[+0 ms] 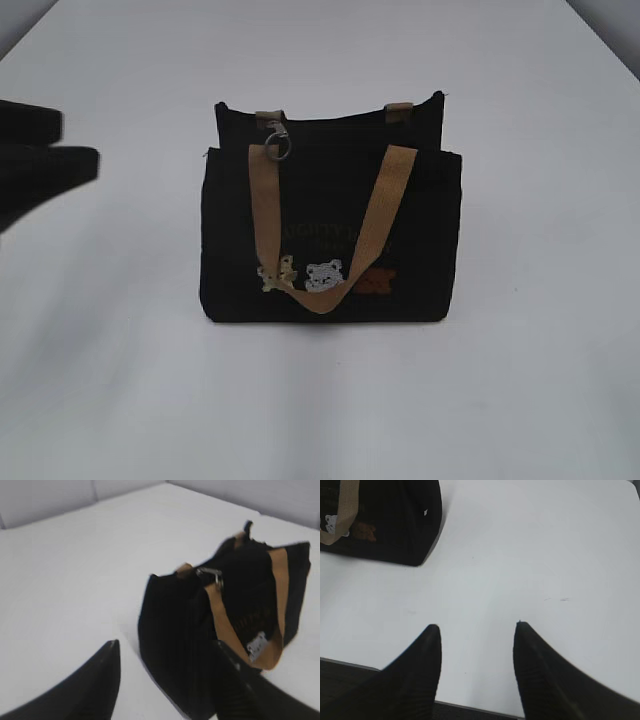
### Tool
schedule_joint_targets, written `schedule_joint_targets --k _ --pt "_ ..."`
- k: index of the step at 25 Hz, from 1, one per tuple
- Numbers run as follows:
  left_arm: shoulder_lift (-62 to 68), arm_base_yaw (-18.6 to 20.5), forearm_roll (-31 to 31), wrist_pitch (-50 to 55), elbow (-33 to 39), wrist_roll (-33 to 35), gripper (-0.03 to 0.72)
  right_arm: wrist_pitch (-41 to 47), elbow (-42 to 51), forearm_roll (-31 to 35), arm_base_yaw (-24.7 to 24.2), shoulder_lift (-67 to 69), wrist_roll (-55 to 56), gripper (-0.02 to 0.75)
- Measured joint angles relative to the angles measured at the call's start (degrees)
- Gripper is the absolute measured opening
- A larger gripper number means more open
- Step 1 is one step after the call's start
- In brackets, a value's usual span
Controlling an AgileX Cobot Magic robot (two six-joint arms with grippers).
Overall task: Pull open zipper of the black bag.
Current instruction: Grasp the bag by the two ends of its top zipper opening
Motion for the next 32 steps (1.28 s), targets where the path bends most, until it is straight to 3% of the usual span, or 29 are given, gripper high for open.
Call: schedule_joint_targets --k 2,4,6,11,17,19,20,22,24,30,32 --pt "8.78 -0.61 -8.95 4.71 0.06 16.46 0.432 0.0 0.0 0.0 0.0 0.0 0.0 0.372" --pt "18.14 -1.86 -12.91 8.37 -0.37 31.35 0.433 0.0 0.0 0.0 0.0 0.0 0.0 0.372" --pt "26.05 -3.19 -14.14 10.16 -1.92 37.59 0.442 0.0 0.0 0.0 0.0 0.0 0.0 0.372" --pt "39.55 -4.91 -14.81 13.8 -6.35 40.88 0.473 0.0 0.0 0.0 0.0 0.0 0.0 0.372" --pt "46.99 -8.2 -15.16 13.61 -13.32 40.95 0.475 0.0 0.0 0.16 0.0 0.0 0.0 0.372" --pt "48.5 -9.81 -15.16 11.37 -15.59 39.98 0.425 0.0 0.0 1.74 0.0 0.0 -1.27 0.372" --pt "48.74 -10.59 -15.29 9.17 -16.58 39.25 0.365 0.0 0.0 3.8 0.0 0.29 -3.94 0.372" --pt "48.91 -11.35 -15.29 6.27 -17.22 38.56 0.151 -0.14 -0.46 9.6 0.0 3.5 -11.02 0.37" --pt "48.91 -11.6 -15.29 5.75 -17.28 38.13 0.054 -3.69 -0.98 19.02 0.0 10.55 -21.5 0.356" --pt "48.91 -11.72 -15.35 5.45 -17.28 37.82 0.055 -22.19 -3.55 55.95 1.37 42.53 -54.42 0.338" --pt "48.91 -11.72 -15.35 5.45 -17.28 37.82 0.055 -24.5 -7.76 64.44 3.79 55.49 -60.69 0.337"
